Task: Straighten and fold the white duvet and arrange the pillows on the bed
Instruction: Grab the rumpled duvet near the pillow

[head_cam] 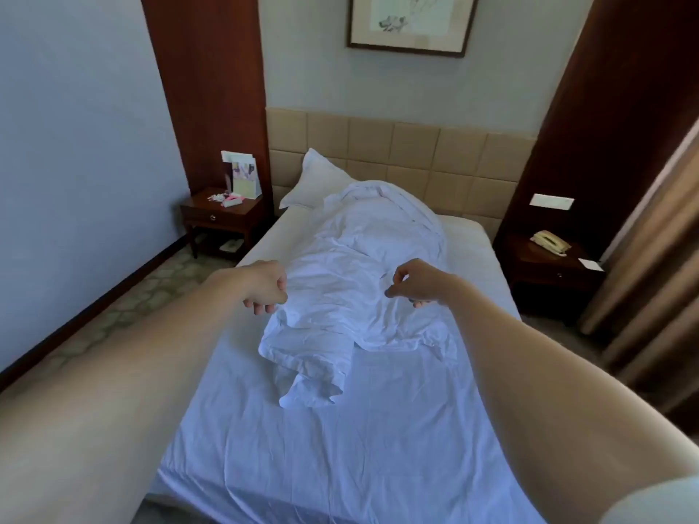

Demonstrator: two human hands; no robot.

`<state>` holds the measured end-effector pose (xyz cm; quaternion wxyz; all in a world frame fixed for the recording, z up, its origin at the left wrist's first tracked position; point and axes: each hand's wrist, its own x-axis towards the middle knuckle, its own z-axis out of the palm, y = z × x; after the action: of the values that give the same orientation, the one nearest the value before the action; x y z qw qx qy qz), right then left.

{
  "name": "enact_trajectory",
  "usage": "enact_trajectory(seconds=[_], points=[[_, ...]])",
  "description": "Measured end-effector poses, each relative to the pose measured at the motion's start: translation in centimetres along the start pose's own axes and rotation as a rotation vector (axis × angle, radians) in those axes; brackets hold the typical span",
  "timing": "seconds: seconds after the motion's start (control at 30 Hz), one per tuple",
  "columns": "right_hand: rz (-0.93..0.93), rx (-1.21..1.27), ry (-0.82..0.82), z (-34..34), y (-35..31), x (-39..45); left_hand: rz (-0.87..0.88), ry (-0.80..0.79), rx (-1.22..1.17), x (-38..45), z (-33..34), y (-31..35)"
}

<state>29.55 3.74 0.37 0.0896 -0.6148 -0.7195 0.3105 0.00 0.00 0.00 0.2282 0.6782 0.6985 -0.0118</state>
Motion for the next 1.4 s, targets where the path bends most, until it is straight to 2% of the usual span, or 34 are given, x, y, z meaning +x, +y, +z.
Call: enact_trajectory(seconds=[0.13,0.33,0.53,0.83,1.1,1.4], points=[[-0.038,-0.066,-0.015,1.6,-3.0,0.9,-0.036,0.006,-0.028,-0.6,-0.5,-2.7],[-0.051,-0.035,0.03,4.6,-8.8,3.5,0.017,0.032,-0.077,-0.5,-3.4,-8.3],[-0.091,-0.009,0.03,10.6,-16.7,6.8,0.055,0.044,-0.222,-0.4,-5.0,-18.1],[-0.067,-0.022,-0.029,20.2,-26.1,12.2,0.021,-0.039,-0.209,0.3,-6.4,-32.4],[-0.112,0.024,-0.051,25.6,-35.1,20.8,0.032,-0.071,-0.192,5.3,-10.5,-41.5],[-0.182,0.023,-0.124,32.5,-48.7,34.9,-0.045,-0.117,-0.079,13.7,-19.2,-56.8]])
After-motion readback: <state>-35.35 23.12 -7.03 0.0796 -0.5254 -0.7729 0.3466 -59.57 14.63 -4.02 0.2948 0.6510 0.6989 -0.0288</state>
